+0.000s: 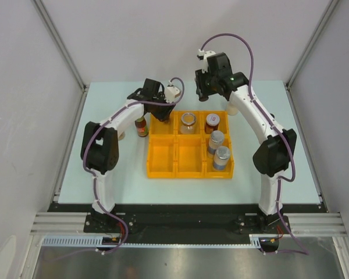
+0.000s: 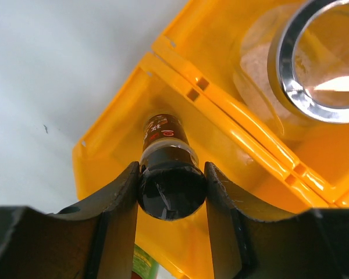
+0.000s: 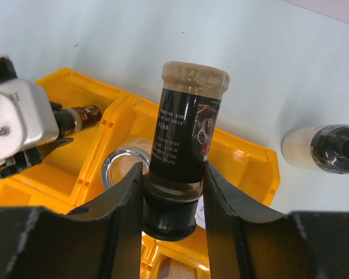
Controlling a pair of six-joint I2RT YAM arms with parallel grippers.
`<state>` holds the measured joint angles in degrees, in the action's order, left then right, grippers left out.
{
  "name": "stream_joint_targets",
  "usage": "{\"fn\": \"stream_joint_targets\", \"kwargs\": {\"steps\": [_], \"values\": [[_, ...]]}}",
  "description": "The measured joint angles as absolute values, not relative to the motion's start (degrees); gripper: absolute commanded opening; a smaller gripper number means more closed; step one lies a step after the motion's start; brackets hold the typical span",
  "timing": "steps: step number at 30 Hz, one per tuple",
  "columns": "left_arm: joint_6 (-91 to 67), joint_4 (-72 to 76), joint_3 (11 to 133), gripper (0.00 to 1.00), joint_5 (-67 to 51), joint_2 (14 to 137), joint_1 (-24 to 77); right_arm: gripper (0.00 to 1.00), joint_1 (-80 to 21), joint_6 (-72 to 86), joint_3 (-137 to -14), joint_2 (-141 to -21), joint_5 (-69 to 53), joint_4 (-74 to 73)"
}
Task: Organize the condiment bottles
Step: Place the bottle in the storage box.
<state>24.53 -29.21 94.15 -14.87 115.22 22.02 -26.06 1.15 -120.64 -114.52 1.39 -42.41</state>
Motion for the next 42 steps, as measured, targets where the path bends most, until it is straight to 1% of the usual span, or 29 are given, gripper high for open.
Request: {"fn": "stream_joint_targets", "kwargs": {"steps": [1, 2, 4, 5, 8, 10, 15, 16, 17, 19, 20, 22, 32, 33, 34, 36, 37, 39, 40, 42], "values": [[24.5, -29.5, 95.2, 0.18, -14.9, 115.8, 22.0, 0.00, -26.0, 1.1, -120.4, -114.4, 1.2, -42.3], [24.5, -29.7, 96.3, 0.24, -14.8, 116.4, 22.0, 0.00, -26.0, 1.0, -120.2, -114.2, 1.1, -42.2], [24.6, -30.2, 98.1, 0.26, -14.9, 117.4, 22.0, 0.00, -26.0, 1.0, -119.8, -113.6, 0.8, -42.1], [24.6, -30.7, 98.8, 0.29, -14.9, 117.9, 22.0, 0.00, -25.9, 1.0, -119.7, -113.4, 0.6, -42.0], [24.6, -31.9, 100.5, 0.34, -14.8, 119.5, 22.1, 0.00, -25.8, 1.0, -119.1, -112.8, -0.1, -41.7], [24.6, -32.2, 102.0, 0.34, -15.0, 120.6, 22.1, 0.00, -25.7, 0.9, -118.9, -112.6, -0.4, -41.6], [25.1, -32.7, 103.6, 0.45, -14.9, 121.7, 22.4, 0.00, -25.6, 0.8, -118.9, -112.6, -0.8, -41.5], [25.1, -32.7, 103.7, 0.49, -14.9, 121.7, 22.4, 0.00, -25.6, 0.8, -118.9, -112.6, -0.8, -41.5], [25.1, -32.7, 103.7, 0.55, -14.9, 121.7, 22.4, 0.00, -25.5, 0.8, -118.9, -112.6, -0.8, -41.5], [25.5, -32.6, 103.7, 0.62, -14.7, 121.8, 22.4, 0.00, -25.5, 0.8, -118.9, -112.6, -0.8, -41.5], [25.9, -32.5, 103.7, 0.69, -14.4, 121.9, 22.4, 0.00, -25.5, 0.8, -118.9, -112.6, -0.8, -41.5], [26.2, -32.2, 103.7, 0.77, -13.7, 122.4, 22.4, 0.00, -25.5, 0.8, -118.9, -112.6, -0.8, -41.5], [26.5, -31.9, 104.5, 0.81, -11.7, 125.8, 22.3, 0.00, -25.1, 0.8, -118.9, -112.6, -0.8, -41.4], [26.5, -31.9, 104.6, 0.83, -11.7, 125.8, 22.3, 0.00, -25.0, 0.8, -118.9, -112.6, -0.8, -41.4], [26.5, -31.6, 104.7, 0.87, -11.7, 125.8, 22.3, 0.00, -24.9, 0.8, -118.9, -112.6, -0.8, -41.4], [26.3, -31.2, 104.8, 0.89, -11.6, 125.8, 22.1, 0.00, -24.7, 0.8, -118.9, -112.6, -0.9, -41.4], [26.0, -31.1, 104.8, 0.92, -11.6, 125.8, 22.0, 0.00, -24.6, 0.5, -118.9, -112.6, -1.0, -41.4], [25.4, -31.0, 104.8, 0.94, -12.1, 125.6, 21.7, 0.00, -24.4, -0.1, -118.5, -112.5, -1.0, -41.3], [25.0, -31.0, 104.8, 0.98, -12.2, 125.2, 21.6, 0.00, -24.3, -0.6, -117.9, -112.3, -1.3, -41.2], [24.3, -31.0, 104.8, 1.00, -12.8, 124.2, 21.4, 0.00, -24.2, -1.8, -116.8, -112.1, -1.6, -41.3]]}}
